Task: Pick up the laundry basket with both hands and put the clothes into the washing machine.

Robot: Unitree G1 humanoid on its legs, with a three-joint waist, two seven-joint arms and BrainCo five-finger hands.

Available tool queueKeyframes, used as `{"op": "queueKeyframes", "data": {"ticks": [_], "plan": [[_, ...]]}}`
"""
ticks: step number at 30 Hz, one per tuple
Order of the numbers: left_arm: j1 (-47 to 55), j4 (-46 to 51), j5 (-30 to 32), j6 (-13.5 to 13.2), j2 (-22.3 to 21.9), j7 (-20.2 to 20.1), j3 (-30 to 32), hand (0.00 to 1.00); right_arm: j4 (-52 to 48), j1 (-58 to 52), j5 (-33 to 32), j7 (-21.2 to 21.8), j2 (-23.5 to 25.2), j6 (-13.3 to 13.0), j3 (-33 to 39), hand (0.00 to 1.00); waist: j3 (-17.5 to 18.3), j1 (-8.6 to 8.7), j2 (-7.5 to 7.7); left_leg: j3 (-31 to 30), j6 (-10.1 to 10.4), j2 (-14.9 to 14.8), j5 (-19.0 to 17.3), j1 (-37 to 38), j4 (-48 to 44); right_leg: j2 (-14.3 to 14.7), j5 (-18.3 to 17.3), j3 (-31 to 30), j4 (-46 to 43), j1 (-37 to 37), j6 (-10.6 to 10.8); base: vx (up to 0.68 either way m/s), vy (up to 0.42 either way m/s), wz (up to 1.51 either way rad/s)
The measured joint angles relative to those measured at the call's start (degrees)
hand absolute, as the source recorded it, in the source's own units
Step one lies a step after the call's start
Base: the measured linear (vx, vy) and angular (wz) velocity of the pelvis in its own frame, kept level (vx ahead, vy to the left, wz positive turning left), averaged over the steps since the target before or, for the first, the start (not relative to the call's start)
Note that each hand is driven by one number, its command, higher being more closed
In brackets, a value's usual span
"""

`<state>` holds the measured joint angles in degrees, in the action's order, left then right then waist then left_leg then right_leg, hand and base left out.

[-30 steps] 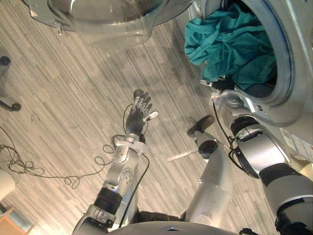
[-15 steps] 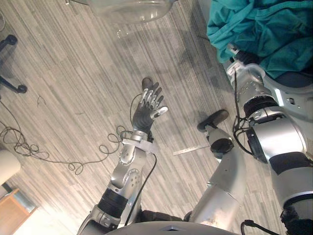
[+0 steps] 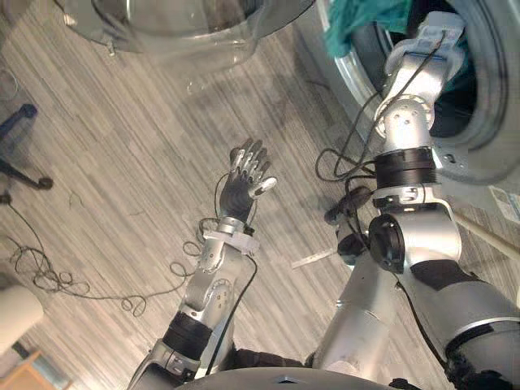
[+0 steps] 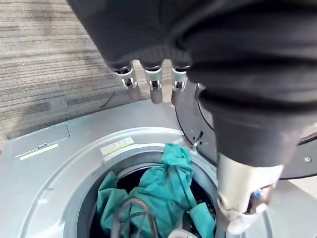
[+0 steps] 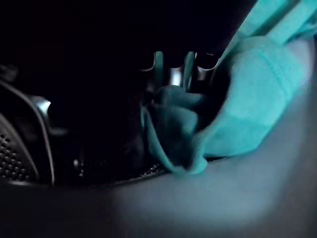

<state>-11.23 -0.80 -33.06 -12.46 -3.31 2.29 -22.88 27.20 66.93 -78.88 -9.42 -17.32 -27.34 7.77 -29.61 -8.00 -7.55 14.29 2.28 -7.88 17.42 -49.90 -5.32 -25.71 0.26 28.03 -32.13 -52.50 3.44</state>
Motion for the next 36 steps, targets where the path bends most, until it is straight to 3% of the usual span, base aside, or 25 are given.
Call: {"op": "queueKeyframes", "data": {"ticks": [2,4,7,8,9,13,14,19,27,29,32,36], "plan": [[-0.43,-0.56,-0.01,0.04,-0.05,0.03,0.0,0.0,-0.8,-0.65,0.22,-1.17,0.25,-0.16,2.15,1.0,0.0,-0.11,0.0,0.2,-0.15,-0.03,-0.6,-0.08,-0.85,0.34,1.19,0.01,1.48,0.89,0.63,-0.02,-0.007,-0.06],[-0.41,-0.66,-0.01,-0.04,-0.04,0.06,0.33,0.0,-1.65,-1.7,1.13,-2.93,0.24,-0.25,5.77,1.0,0.0,-0.37,0.0,0.53,-1.87,-0.29,-2.22,-1.27,-4.02,1.0,3.28,0.08,4.57,2.22,1.15,-0.01,0.023,-0.09],[-0.12,-0.4,0.0,-0.01,0.05,0.06,0.06,0.0,-1.63,-1.62,5.08,-6.18,0.12,-0.36,11.38,1.0,-0.01,-0.43,0.01,1.41,-2.77,-0.24,-4.03,-2.4,-5.47,2.1,6.43,0.04,9.55,3.27,1.76,-0.01,0.049,-0.15],[0.17,-0.35,0.0,-0.01,0.16,0.06,0.07,0.0,-1.24,-1.32,5.05,-8.52,-1.38,-0.55,16.35,1.0,-0.01,-0.24,0.01,2.04,-3.2,0.38,-4.62,-2.55,-5.64,2.08,7.82,-0.33,11.6,3.61,2.15,-0.02,0.083,-0.11],[0.55,-0.08,0.0,-0.02,0.19,0.06,0.03,0.0,2.88,-1.24,7.97,-10.48,-5.52,-0.7,17.21,1.0,-0.01,-0.06,0.01,2.74,-3.7,0.99,-4.99,-2.77,-5.65,1.9,9.03,-0.66,13.25,3.85,2.51,-0.02,0.086,-0.08],[1.85,0.36,0.04,-0.12,0.83,0.82,0.09,0.0,7.83,-0.5,10.39,-14.65,-9.95,1.5,18.03,1.0,-0.03,0.69,0.05,3.01,-4.28,2.38,-5.28,-3.38,-5.45,1.45,11.25,-0.48,16.28,4.64,3.3,-0.05,0.083,0.07],[2.3,0.35,0.04,-0.15,1.1,1.27,0.1,0.0,10.65,-0.1,11.73,-15.6,-11.64,2.67,17.5,0.0,-0.03,0.98,0.05,3.04,-4.37,2.79,-5.36,-3.45,-5.36,1.03,11.37,-0.53,16.33,4.61,3.56,-0.1,0.067,0.09],[2.6,0.4,0.01,-0.17,0.99,2.53,0.21,0.0,19.25,3.72,11.83,-16.72,-17.46,6.36,9.93,0.0,-0.06,2.38,0.12,4.23,-3.95,3.43,-4.55,-4.1,-3.24,0.75,11.69,-1.82,16.83,2.5,3.96,-0.1,0.036,0.01],[1.4,2.47,-0.56,-0.15,0.06,2.71,-0.21,0.0,26.47,4.65,11.68,-11.6,-17.47,8.16,-1.14,0.0,-0.01,3.53,0.25,5.7,-4.02,2.76,-4.22,-2.82,-2.63,1.52,12.2,-2.8,17.01,2.65,3.73,-0.05,0.01,-0.09],[1.38,2.36,-0.55,-0.1,0.06,2.5,-0.18,0.0,26.66,3.12,11.73,-9.42,-15.74,9.07,-4.2,0.0,0.01,3.87,0.31,6.26,-4.03,2.49,-4.19,-1.79,-2.23,1.87,12.18,-3.4,17.02,2.96,3.7,-0.03,-0.006,-0.16],[1.34,2.06,-0.55,-0.05,0.08,2.12,-0.08,0.0,23.04,-2.03,12.58,-5.57,-9.08,9.09,-6.95,0.0,0.13,5.43,0.56,6.27,-3.72,1.66,-4.12,-0.16,-1.46,2.75,11.6,-3.4,17.07,4.17,3.37,-0.03,-0.02,-0.12],[1.36,-0.68,-0.53,0.08,0.11,1.08,1.16,0.0,14.38,-16.17,14.25,-2.93,1.19,9.04,-7.03,0.0,0.99,6.1,2.31,6.33,-2.84,0.05,-4.2,0.83,-1.25,4.06,10.05,-3.44,16.71,4.52,2.19,-0.05,-0.05,-0.16]]}}
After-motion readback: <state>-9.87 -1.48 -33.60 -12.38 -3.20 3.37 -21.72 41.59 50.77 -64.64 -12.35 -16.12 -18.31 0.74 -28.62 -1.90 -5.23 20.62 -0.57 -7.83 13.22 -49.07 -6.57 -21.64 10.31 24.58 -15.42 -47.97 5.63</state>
